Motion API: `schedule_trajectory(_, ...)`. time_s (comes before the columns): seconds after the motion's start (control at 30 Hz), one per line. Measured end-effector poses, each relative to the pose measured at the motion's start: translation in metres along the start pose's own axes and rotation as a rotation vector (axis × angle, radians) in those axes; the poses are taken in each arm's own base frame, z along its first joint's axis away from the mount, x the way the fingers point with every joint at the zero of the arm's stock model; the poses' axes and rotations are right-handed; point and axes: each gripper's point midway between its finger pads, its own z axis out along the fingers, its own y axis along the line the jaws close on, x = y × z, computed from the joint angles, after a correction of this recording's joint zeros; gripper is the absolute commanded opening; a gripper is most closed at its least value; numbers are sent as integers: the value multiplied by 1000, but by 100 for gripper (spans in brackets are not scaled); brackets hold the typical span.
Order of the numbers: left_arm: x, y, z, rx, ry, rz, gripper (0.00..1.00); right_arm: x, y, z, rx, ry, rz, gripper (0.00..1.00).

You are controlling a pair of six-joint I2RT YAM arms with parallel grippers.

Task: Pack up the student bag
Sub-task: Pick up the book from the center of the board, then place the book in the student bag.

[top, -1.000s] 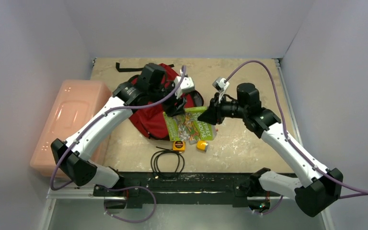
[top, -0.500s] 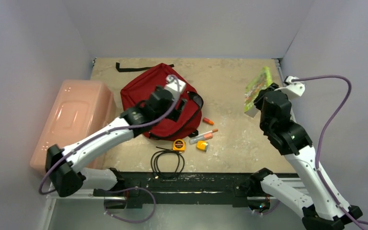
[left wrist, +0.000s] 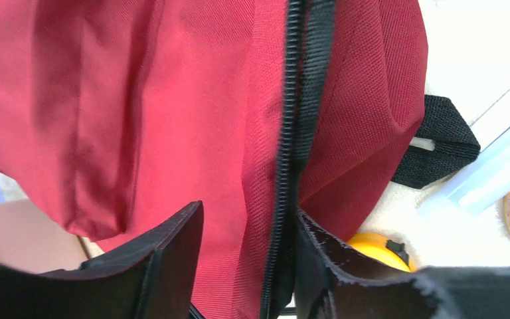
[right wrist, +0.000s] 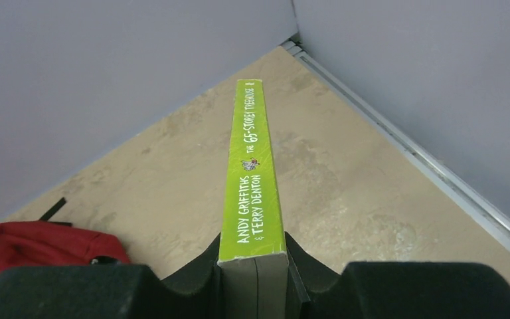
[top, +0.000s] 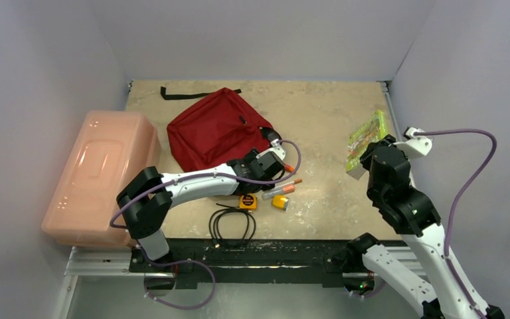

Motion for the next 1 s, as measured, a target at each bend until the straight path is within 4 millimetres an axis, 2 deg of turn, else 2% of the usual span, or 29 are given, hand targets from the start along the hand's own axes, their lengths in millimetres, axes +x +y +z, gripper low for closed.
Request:
schedule_trajectory(0.1,-5,7,-4,-20,-13,14,41,-2,11,-6,-82,13,15,0)
schedule_trajectory(0.2,-10,14,-13,-17,-33,23,36,12,33,-6,-175,83,-20,0)
schedule_trajectory(0.33,-24,28,-30,-18,-80,17,13,44,72,-12,-351,257,-114,0)
schedule_trajectory(0.37,-28,31,-33,-18,-92,14,4,51,80,-14,-386,293,-127,0)
schedule_trajectory(0.4,-30,34,-35,-18,-99,12,0,59,89,-19,-437,340,-138,0)
schedule_trajectory(0.53,-33,46,-38,-47,-91,4,0,86,118,-51,-638,552,-172,0)
schedule_trajectory(0.67,-37,77,-42,-192,-93,-59,0,108,141,-83,-759,788,-113,0)
schedule_trajectory(0.77,-43,100,-50,-290,-120,-121,0,131,149,-105,-816,964,-13,0)
schedule_trajectory(0.9,-64,133,-78,-355,-245,-249,0,164,147,-127,-798,1187,106,0)
schedule_trajectory(1.0,-79,155,-107,-361,-364,-340,0,174,158,-127,-756,1278,208,0)
